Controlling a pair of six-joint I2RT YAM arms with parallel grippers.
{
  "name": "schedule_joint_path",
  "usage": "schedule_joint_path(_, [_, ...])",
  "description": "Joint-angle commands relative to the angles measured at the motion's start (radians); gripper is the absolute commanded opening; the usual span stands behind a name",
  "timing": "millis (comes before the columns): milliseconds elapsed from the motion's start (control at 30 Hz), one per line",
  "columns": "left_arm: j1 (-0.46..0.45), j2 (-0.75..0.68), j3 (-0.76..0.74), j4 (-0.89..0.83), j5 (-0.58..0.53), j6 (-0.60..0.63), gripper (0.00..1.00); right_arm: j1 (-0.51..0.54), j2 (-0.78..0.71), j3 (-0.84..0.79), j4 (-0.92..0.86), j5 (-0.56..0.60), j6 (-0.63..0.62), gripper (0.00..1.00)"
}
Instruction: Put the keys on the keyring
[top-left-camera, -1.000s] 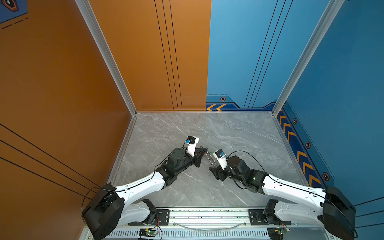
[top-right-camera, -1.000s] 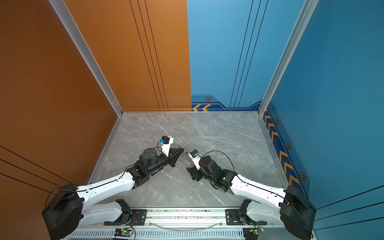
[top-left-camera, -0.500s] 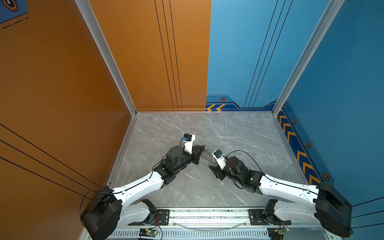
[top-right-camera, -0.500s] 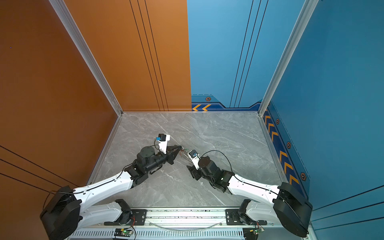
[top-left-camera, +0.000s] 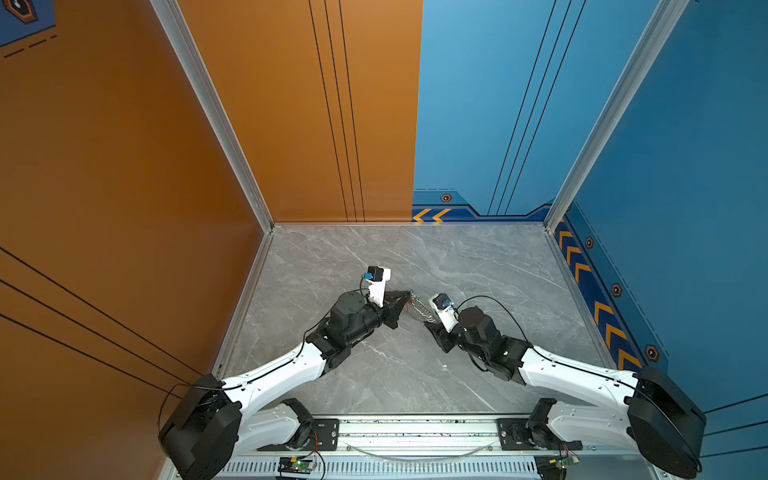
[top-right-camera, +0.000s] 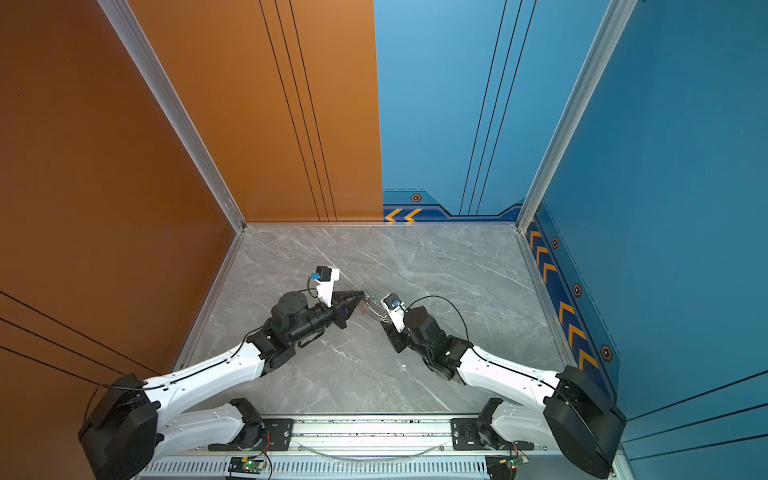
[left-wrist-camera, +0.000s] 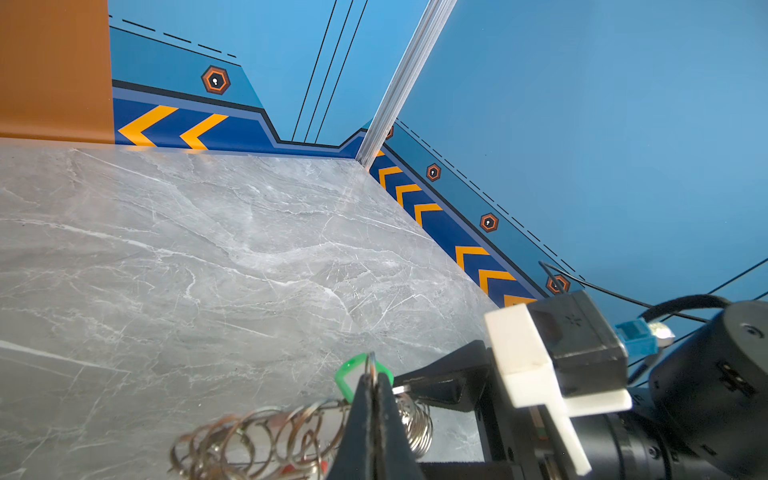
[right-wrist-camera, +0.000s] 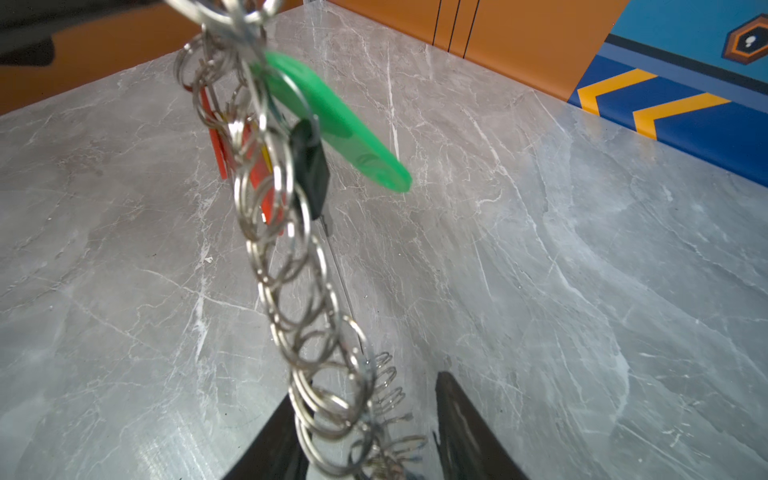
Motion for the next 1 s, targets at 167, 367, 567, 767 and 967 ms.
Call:
schedule_joint_path(167, [0.014, -0.019, 0.051, 0.033, 0.037, -0.031, 0.0, -0.002, 0.025, -0.008, 0.075, -0.039, -0.019, 0.37])
schedule_joint_path(367, [0.016, -0.018, 0.06, 0.033, 0.053, -0.045, 0.0, -0.002, 0.054, 0.0, 0.08, -0.027, -0.032, 0.36])
schedule_joint_path(567, [0.015, -0.018, 0.067, 0.033, 0.074, -0.047, 0.0, -0.003, 0.062, 0.0, 0.103, -0.008, -0.034, 0.38])
schedule_joint_path(767, [0.015, -0.015, 0.063, 0.031, 0.067, -0.05, 0.0, -0.001, 0.061, 0.007, 0.096, -0.024, -0.038, 0.28])
schedule_joint_path(967, [0.024, -0.024, 0.065, -0.016, 0.024, -0.042, 0.0, 0.006, 0.037, 0.002, 0.075, -0.046, -0.033, 0.18])
